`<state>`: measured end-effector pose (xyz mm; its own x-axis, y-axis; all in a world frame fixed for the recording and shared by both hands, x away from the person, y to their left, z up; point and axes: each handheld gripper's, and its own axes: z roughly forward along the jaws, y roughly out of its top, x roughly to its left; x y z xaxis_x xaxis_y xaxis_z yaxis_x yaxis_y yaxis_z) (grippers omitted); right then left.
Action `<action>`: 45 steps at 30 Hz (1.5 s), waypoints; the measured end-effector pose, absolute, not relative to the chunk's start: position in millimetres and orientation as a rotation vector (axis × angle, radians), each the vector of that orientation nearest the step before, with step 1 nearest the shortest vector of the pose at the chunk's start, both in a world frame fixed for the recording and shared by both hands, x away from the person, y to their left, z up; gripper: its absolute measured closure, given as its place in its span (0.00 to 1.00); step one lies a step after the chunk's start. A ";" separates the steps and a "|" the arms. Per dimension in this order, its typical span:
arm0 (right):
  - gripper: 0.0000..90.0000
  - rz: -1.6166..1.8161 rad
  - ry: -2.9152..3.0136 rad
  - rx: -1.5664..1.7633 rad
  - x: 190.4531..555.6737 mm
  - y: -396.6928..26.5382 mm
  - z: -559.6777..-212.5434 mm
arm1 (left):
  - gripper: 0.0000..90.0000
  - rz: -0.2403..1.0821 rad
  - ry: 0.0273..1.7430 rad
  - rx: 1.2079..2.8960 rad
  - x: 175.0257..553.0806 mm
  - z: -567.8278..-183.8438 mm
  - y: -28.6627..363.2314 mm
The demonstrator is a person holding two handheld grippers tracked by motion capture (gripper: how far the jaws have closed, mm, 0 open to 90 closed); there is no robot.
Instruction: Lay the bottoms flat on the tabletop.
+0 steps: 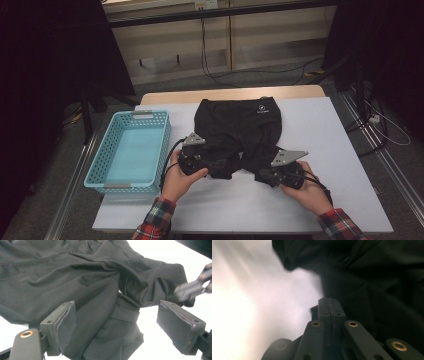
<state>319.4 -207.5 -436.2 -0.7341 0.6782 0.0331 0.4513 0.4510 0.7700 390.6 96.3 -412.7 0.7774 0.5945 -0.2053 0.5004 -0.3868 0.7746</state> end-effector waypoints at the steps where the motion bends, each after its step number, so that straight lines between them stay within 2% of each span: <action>1: 1.00 1.178 2.406 0.978 319.5 -212.0 -432.2 | 0.18 0.130 0.815 2.062 390.5 -412.7 96.1; 10: 1.00 1.254 2.268 1.109 324.1 -247.0 -422.3 | 0.18 0.127 0.805 2.059 389.3 -412.4 92.7; 27: 1.00 1.372 2.226 1.055 319.3 -240.3 -405.3 | 0.19 0.115 0.784 2.072 387.7 -415.2 86.3; 45: 1.00 1.310 2.232 1.076 324.2 -238.4 -413.2 | 0.27 0.080 0.657 2.108 380.5 -422.0 63.6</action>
<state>324.2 -238.4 -413.2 -0.6566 0.7496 0.0836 0.4385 0.2892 0.8510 380.5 63.6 -422.0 0.8567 0.4820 -0.1836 0.4238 -0.4549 0.7832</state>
